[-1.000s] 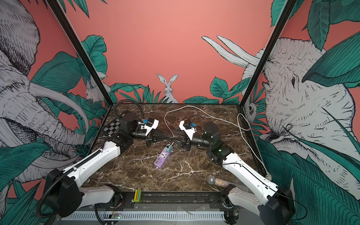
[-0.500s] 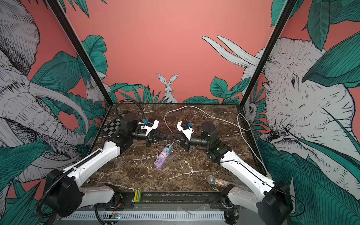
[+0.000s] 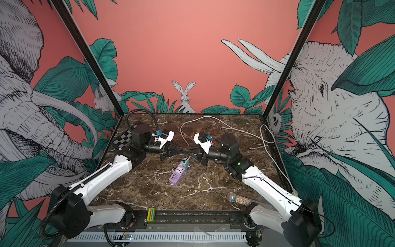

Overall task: Charge the electric toothbrush
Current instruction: Adjust the charging cable.

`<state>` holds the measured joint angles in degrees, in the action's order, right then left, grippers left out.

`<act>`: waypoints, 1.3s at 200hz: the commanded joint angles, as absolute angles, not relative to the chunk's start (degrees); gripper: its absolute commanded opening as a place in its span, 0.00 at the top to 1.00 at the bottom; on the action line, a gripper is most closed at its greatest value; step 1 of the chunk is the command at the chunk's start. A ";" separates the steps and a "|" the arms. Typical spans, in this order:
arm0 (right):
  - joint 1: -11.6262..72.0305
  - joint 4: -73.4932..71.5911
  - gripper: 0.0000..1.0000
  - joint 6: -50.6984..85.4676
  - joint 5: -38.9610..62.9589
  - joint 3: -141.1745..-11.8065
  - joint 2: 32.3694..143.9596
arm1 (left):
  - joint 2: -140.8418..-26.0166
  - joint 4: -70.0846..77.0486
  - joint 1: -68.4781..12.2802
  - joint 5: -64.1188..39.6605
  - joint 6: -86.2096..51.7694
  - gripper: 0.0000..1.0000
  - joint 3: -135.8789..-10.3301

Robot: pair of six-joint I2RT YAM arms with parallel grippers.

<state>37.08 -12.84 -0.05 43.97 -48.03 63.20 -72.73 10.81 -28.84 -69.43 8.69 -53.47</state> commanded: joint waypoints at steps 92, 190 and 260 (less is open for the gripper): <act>38.75 -16.50 0.77 0.97 45.66 -46.93 67.38 | -72.44 18.68 -29.27 -70.61 2.48 1.00 -52.82; 38.88 -17.14 1.00 0.35 43.37 -46.37 65.82 | -73.50 18.65 -29.43 -70.53 1.66 0.73 -52.52; 38.90 -17.82 1.00 0.95 43.86 -46.11 66.05 | -74.07 21.23 -29.96 -70.76 -0.28 0.90 -52.15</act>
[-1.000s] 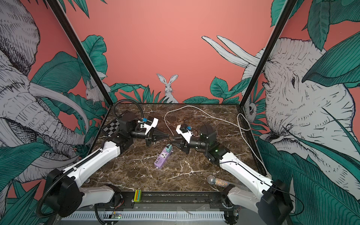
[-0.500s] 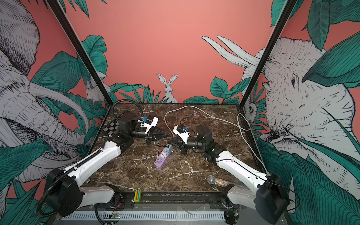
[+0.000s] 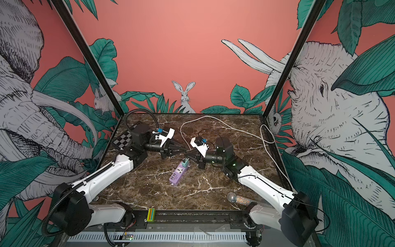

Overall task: Charge the electric toothbrush
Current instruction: Adjust the charging cable.

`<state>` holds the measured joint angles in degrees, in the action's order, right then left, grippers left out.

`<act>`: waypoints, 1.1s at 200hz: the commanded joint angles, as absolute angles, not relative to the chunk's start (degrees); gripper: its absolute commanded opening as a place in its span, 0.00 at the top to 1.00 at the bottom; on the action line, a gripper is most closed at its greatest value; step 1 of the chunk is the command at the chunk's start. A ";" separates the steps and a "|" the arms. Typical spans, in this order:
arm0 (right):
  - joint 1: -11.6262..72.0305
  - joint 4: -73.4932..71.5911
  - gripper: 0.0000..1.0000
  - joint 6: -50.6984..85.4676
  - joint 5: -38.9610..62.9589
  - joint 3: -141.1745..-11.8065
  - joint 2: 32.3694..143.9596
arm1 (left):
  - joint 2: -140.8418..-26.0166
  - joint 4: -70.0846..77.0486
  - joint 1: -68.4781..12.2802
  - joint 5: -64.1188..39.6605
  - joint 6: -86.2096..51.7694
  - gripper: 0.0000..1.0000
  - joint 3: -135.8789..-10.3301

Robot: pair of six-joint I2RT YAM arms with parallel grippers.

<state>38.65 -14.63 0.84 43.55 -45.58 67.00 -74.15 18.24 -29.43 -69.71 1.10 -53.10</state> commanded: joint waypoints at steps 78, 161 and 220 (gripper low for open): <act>38.22 -15.59 0.58 0.03 39.87 -45.37 62.17 | -73.57 13.24 -30.06 -68.91 4.81 1.00 -53.98; 26.12 11.98 0.56 37.10 13.87 -48.35 61.57 | -73.21 -27.65 -30.42 -35.52 6.72 1.00 -64.85; 31.39 20.33 0.50 65.80 -2.30 -57.12 79.96 | -74.50 -28.06 -31.10 -22.77 3.67 1.00 -63.17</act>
<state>28.32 14.13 50.26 9.30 -51.27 74.48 -74.17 -23.73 -30.83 -30.06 5.10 -63.22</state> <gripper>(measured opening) 0.486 0.061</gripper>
